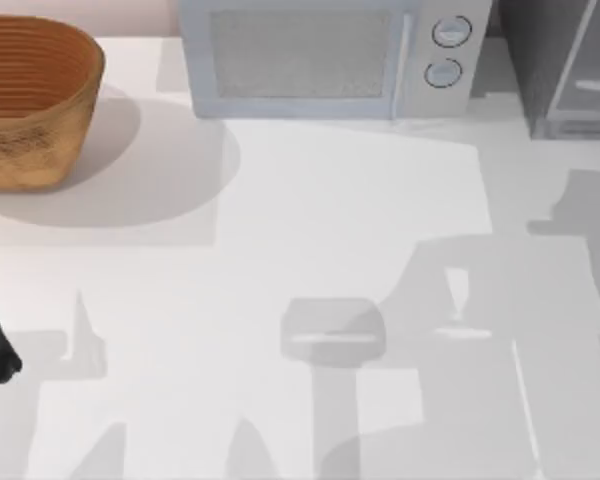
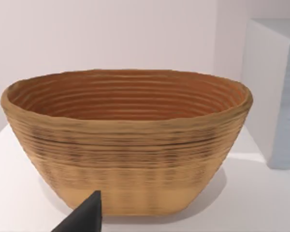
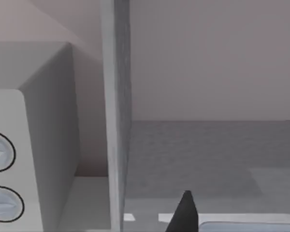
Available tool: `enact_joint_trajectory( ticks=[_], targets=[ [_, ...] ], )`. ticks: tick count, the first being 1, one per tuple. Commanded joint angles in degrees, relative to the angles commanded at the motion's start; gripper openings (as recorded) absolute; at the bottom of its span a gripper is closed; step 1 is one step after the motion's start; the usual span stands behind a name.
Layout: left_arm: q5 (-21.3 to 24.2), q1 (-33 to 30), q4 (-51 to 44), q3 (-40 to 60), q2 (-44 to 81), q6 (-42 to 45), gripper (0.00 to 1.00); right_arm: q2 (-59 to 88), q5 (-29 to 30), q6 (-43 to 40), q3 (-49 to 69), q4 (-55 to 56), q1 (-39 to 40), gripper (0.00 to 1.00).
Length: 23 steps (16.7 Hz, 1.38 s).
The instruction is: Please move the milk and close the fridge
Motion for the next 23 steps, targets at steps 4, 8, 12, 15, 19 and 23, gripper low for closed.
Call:
enact_joint_trajectory(
  ticks=[4,8,12,15,19,23],
  targets=[
    [0.0,0.0,0.0,0.0,0.0,0.0,1.0,0.21,0.17,0.06,0.21,0.12,0.19,0.0],
    [0.0,0.0,0.0,0.0,0.0,0.0,1.0,3.88,-0.72,-0.03,3.93,-0.12,-1.83,0.0],
    [0.0,0.0,0.0,0.0,0.0,0.0,1.0,15.5,-3.23,-0.21,15.98,-1.51,-4.62,0.0],
    [0.0,0.0,0.0,0.0,0.0,0.0,1.0,22.66,-5.59,-0.29,23.61,-2.59,-6.01,0.0],
    [0.0,0.0,0.0,0.0,0.0,0.0,1.0,31.23,-9.28,-0.5,33.84,-4.11,-7.38,0.0],
    [0.0,0.0,0.0,0.0,0.0,0.0,1.0,41.6,-11.75,-0.71,45.97,-5.95,-10.37,0.0]
  ],
)
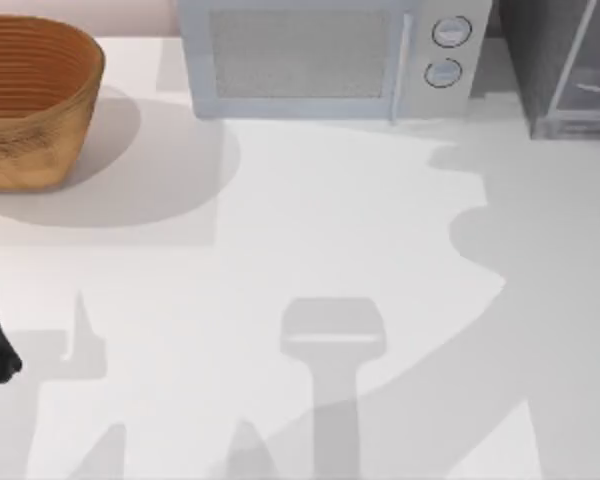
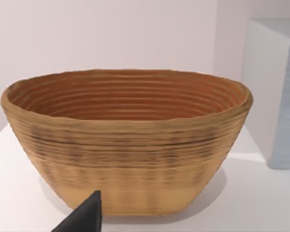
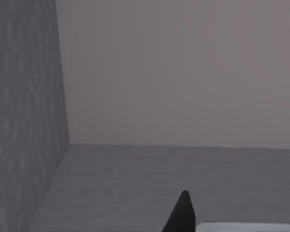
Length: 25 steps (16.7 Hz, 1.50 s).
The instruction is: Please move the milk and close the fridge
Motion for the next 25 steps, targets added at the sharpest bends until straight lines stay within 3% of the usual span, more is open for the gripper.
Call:
enact_joint_trajectory(
  ticks=[12,25],
  targets=[
    [0.0,0.0,0.0,0.0,0.0,0.0,1.0,3.24,-1.21,-0.05,3.45,-1.67,-2.04,0.0],
    [0.0,0.0,0.0,0.0,0.0,0.0,1.0,3.24,-1.21,-0.05,3.45,-1.67,-2.04,0.98]
  ],
)
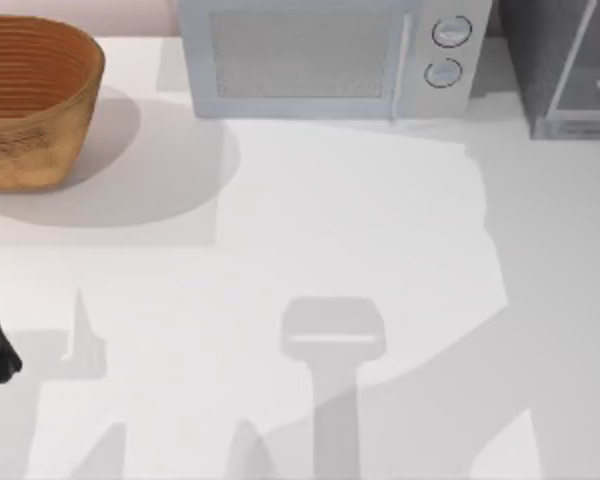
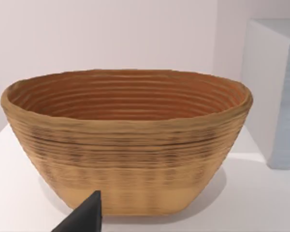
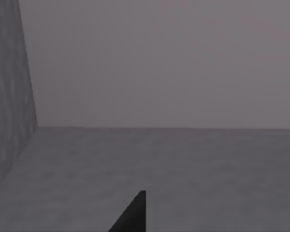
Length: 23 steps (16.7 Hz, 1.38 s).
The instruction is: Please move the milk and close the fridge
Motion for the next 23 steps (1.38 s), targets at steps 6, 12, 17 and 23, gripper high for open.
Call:
enact_joint_trajectory(
  ticks=[6,12,17,23],
  targets=[
    [0.0,0.0,0.0,0.0,0.0,0.0,1.0,0.0,0.0,0.0,0.0,0.0,0.0,1.0],
    [0.0,0.0,0.0,0.0,0.0,0.0,1.0,-1.62,0.36,0.36,-0.9,-0.71,0.06,1.0],
    [0.0,0.0,0.0,0.0,0.0,0.0,1.0,-15.5,2.42,2.08,-9.72,-7.02,1.05,1.0],
    [0.0,0.0,0.0,0.0,0.0,0.0,1.0,-45.63,3.31,1.42,-23.82,-18.33,5.09,1.0]
  ],
)
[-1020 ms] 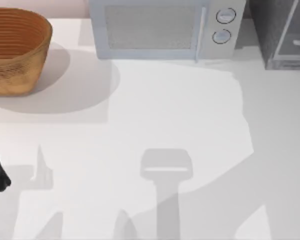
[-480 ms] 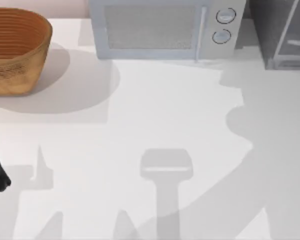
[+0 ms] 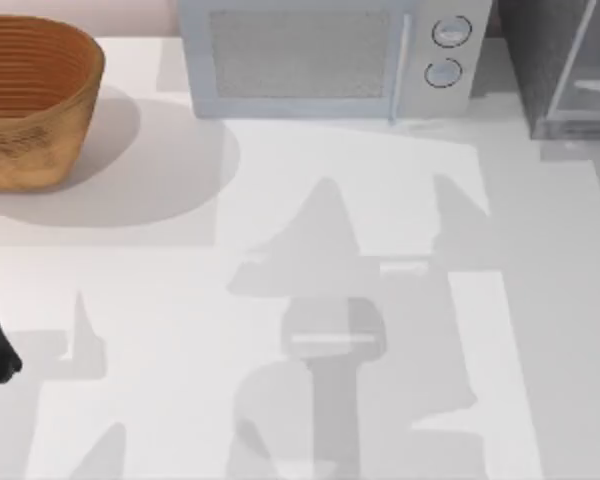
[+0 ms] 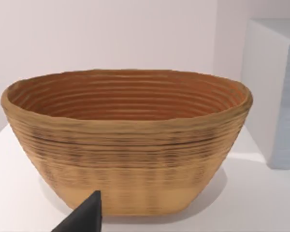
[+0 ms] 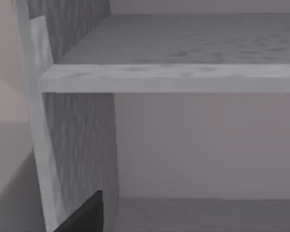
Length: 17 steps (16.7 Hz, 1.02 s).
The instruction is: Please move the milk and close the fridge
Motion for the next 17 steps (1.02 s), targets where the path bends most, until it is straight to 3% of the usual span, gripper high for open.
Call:
enact_joint_trajectory(
  ticks=[10,17],
  targets=[
    [0.0,0.0,0.0,0.0,0.0,0.0,1.0,-64.6,3.01,-2.46,-32.88,-25.82,5.22,1.0],
    [0.0,0.0,0.0,0.0,0.0,0.0,1.0,-84.9,7.25,-1.61,-47.71,-37.62,6.44,1.0]
  ],
)
